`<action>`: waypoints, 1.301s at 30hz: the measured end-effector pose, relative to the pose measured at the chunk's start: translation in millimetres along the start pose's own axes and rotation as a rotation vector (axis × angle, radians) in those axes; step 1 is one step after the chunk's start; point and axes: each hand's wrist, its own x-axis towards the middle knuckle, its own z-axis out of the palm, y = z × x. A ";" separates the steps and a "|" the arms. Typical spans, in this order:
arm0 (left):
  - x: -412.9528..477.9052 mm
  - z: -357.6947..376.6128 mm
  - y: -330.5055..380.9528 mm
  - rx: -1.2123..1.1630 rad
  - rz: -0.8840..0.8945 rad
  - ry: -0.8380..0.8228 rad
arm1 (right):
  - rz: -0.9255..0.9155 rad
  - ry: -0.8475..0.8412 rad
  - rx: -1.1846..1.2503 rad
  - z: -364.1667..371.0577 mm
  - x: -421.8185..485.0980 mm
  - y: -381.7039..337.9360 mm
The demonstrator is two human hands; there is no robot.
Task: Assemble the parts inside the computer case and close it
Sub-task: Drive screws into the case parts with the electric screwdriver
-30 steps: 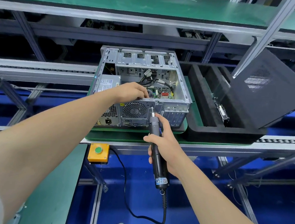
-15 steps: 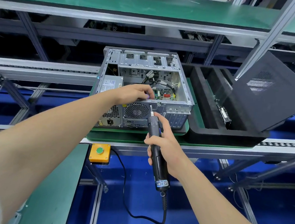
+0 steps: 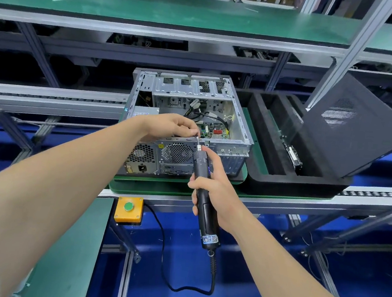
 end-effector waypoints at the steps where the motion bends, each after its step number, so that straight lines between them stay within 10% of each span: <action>1: 1.3 -0.3 0.2 0.035 0.001 0.003 | 0.002 0.000 0.000 0.7 0.7 0.4; 39: 0.2 9.6 1.2 -0.037 -0.035 0.151 | -0.024 -0.112 0.002 -2.7 -4.4 9.6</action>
